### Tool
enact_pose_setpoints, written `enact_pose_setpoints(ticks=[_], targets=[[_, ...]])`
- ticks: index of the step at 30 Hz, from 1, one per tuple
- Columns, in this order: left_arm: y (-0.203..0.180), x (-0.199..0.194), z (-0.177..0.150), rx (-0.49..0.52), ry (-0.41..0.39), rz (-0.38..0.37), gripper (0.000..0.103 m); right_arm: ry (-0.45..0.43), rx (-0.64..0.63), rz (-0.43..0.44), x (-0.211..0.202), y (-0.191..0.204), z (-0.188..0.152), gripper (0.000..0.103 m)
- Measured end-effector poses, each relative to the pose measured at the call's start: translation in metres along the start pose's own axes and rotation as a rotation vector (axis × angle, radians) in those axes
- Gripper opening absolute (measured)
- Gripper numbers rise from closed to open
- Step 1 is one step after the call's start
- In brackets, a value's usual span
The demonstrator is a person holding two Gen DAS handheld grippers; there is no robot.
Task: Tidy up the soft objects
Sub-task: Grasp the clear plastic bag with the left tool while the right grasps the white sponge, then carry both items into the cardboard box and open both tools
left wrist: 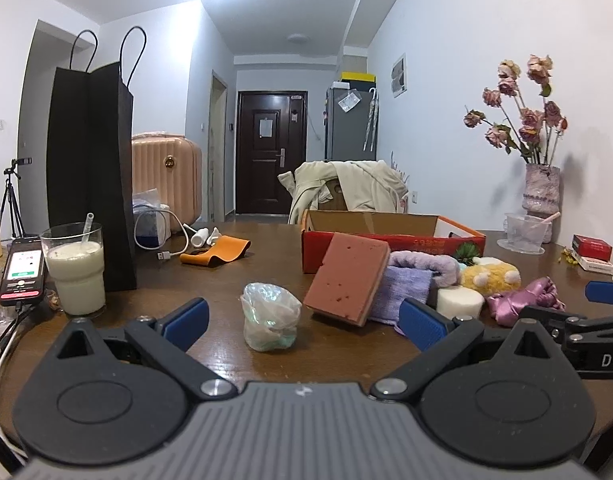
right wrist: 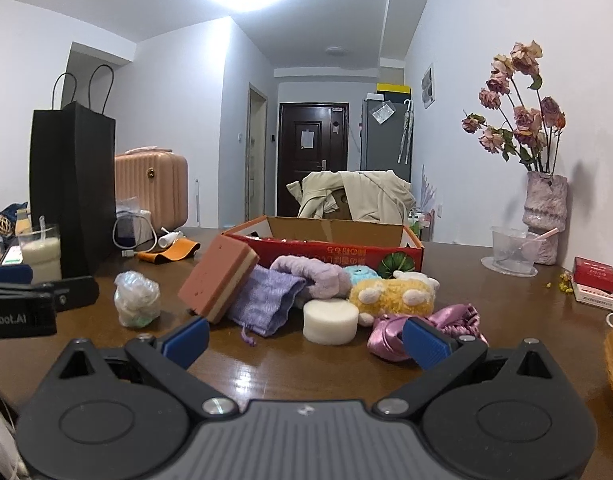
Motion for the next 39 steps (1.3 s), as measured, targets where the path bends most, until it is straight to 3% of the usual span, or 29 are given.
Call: enact_pose_setpoints(ticks=[6,14,16,20,21,25,31,39], targets=[[0.014,0.048,0.012,-0.007,0.041,0.025,0.103,0.076,0.068,0.054,0.048,-0.01,-0.001,0.103],[0.035,0.123,0.002,-0.055,0.207,0.083,0.097,0.183,0.028,0.023,0.113,-0.042,-0.004,0.097],[0.037,0.136,-0.002,-0.058,0.234,0.091,0.089,0.201,0.044,0.038,0.127,-0.05,-0.004,0.093],[0.038,0.156,-0.012,-0.07,0.301,0.075,0.051,0.225,0.068,0.146,0.15,-0.046,-0.004,0.083],[0.037,0.158,-0.015,-0.078,0.312,0.075,0.047,0.243,0.053,0.155,0.156,-0.043,-0.006,0.081],[0.033,0.154,-0.017,-0.062,0.298,0.103,0.04,0.304,0.046,0.186,0.171,-0.037,-0.02,0.054],[0.015,0.124,-0.003,-0.048,0.269,0.108,0.036,0.271,0.024,0.226,0.15,-0.037,-0.017,0.05],[-0.035,0.075,0.029,-0.038,0.166,0.037,0.036,0.188,0.025,0.303,0.059,-0.048,-0.01,0.05]])
Point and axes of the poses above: each gripper's, at about its wrist camera, not at the fingertips, and x roughly the way its jaws point, y to its left, z to its top, the point moved 10 cm from there along x, roughly the way its jaws point, and after that the axes turned 8 degrees about -x, right-handed, at the moved point
